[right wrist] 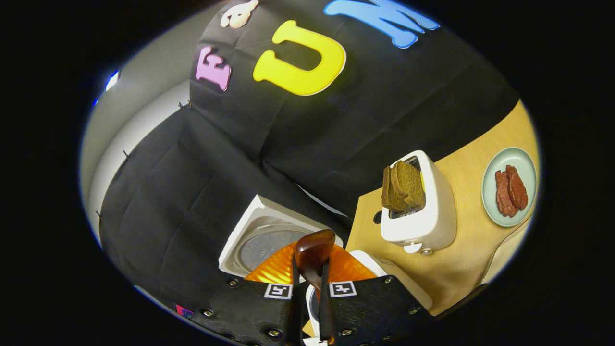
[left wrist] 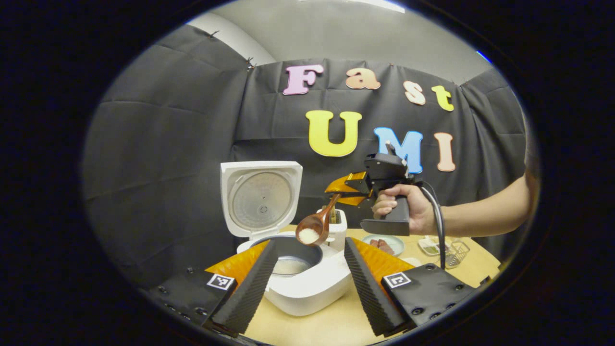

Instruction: Close the left gripper, press the button to open the rice cooker; take a wooden spoon from the chopstick holder with the right hand, scoop a spoonful of rice and pour it into the rice cooker, then put the wooden spoon back into the chopstick holder.

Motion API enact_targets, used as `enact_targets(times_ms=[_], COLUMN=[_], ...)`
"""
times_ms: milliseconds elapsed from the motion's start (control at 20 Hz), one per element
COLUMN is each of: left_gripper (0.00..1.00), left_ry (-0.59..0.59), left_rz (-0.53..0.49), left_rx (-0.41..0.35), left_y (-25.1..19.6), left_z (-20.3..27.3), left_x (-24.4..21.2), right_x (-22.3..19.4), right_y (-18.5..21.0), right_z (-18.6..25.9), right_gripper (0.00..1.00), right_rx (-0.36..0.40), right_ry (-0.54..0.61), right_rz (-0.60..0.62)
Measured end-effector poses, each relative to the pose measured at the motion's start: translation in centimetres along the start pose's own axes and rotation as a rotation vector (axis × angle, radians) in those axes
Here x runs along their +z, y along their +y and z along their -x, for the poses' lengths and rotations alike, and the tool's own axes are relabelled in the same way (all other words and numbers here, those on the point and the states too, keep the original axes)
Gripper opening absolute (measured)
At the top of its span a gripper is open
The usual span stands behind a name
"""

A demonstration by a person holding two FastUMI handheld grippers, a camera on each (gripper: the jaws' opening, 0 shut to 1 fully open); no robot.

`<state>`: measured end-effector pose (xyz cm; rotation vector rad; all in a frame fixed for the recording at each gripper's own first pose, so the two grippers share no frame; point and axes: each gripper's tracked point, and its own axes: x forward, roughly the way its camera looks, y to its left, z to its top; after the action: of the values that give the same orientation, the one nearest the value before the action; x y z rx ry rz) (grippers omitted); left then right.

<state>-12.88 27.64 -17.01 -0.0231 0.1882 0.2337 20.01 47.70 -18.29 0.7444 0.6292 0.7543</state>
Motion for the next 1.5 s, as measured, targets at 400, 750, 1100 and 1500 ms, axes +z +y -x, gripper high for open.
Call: enact_targets(times_ms=[400, 750, 1100, 1500], left_gripper=[0.99, 0.97, 0.99, 0.95], left_ry=[0.014, 0.012, 0.007, -0.007], left_rz=[0.0, 0.037, 0.017, 0.025], left_rx=[0.022, 0.047, 0.057, -0.004], left_y=[0.7, 0.5, -0.2, -3.6], left_z=[1.3, 1.3, 1.3, 0.1], left_x=[-1.0, -1.6, -1.1, 1.0], right_x=[-3.5, -8.7, -7.2, 3.2], right_y=[3.2, 7.4, 8.6, 6.0], right_z=[-4.3, -4.4, -2.6, 5.2], right_gripper=[0.14, 0.14, 0.14, 0.14], right_rx=[-0.054, 0.094, 0.132, 0.122], right_ry=[0.008, 0.077, 0.045, -0.091], right_rz=[0.579, 1.088, 1.021, 0.391])
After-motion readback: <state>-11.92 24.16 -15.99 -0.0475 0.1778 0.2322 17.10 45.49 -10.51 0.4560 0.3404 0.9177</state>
